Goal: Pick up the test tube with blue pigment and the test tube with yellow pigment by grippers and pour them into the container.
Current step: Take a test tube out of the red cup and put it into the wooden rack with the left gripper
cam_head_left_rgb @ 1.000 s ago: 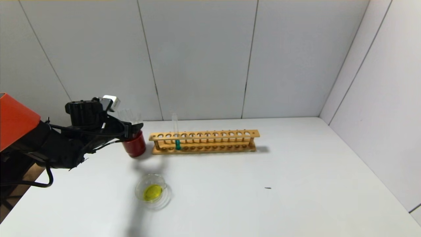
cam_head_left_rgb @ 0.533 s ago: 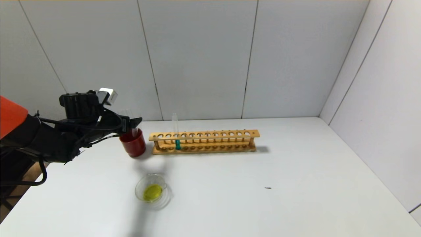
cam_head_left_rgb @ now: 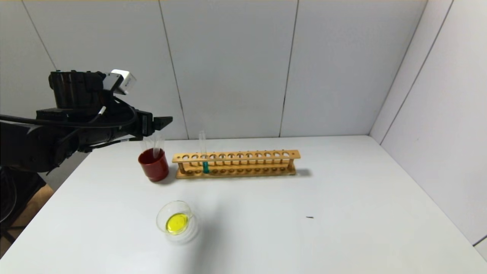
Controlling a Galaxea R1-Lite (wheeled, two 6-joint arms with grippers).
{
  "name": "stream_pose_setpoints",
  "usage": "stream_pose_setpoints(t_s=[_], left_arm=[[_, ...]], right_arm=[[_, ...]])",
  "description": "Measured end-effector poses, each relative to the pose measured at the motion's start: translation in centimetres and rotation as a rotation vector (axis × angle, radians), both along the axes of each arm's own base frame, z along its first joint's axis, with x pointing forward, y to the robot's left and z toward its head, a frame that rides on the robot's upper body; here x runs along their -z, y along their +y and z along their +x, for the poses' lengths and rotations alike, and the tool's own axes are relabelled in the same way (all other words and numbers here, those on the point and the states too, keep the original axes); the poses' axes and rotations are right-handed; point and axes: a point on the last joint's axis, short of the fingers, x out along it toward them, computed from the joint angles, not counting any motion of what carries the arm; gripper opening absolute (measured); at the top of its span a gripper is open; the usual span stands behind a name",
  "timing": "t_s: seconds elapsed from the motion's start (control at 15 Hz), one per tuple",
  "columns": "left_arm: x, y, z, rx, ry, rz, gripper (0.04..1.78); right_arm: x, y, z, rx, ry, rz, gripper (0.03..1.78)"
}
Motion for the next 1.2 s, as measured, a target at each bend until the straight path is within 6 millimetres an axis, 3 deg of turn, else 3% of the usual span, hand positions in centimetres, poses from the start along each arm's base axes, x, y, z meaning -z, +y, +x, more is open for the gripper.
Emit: stream_pose_setpoints(t_s=[0.2, 0.47, 1.2], left_arm=[[0.3, -2.4, -2.4, 0.072, 0.038, -0.046, 1.75], [2.5, -4.3, -2.6, 0.109, 0.114, -0.096, 1.75], [8.8, -7.6, 3.2, 0.141, 0.127, -0.108, 1.75]], right_arm=[[0.0, 0.0, 0.0, 0.0, 0.0, 0.0, 1.75], [0.0, 0.0, 0.0, 0.0, 0.0, 0.0, 1.75], [0.0, 0.0, 0.0, 0.0, 0.0, 0.0, 1.75]])
